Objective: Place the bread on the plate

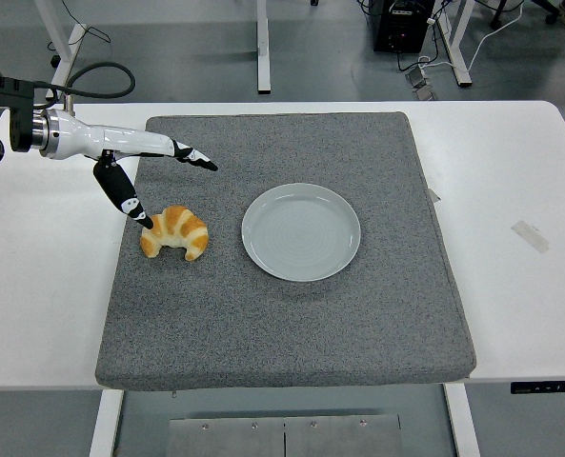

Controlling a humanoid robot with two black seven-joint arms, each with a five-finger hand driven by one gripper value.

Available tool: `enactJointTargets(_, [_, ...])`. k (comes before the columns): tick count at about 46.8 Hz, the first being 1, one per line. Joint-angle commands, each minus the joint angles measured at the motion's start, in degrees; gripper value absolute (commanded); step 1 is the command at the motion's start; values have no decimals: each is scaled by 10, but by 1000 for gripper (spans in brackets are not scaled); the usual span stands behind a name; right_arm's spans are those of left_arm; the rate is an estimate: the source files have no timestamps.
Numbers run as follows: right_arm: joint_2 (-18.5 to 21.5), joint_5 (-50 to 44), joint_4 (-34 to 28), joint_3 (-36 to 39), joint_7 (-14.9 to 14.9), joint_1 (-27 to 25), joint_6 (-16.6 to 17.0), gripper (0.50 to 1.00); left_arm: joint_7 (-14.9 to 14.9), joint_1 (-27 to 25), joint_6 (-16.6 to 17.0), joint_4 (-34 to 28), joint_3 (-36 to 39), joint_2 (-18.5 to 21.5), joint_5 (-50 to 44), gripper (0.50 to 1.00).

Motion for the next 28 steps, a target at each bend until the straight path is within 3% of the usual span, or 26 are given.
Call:
enactJointTargets(1, [0, 0, 0, 0, 0, 0, -1, 1000, 0, 0, 12, 0, 9, 3, 13, 971])
enactJointTargets(18, [0, 0, 0, 0, 0, 0, 0, 1000, 0, 5, 104, 2, 60, -4, 36, 957])
enactJointTargets(28, [0, 0, 0, 0, 0, 0, 0, 1000, 0, 7, 131, 3, 81, -11, 36, 952])
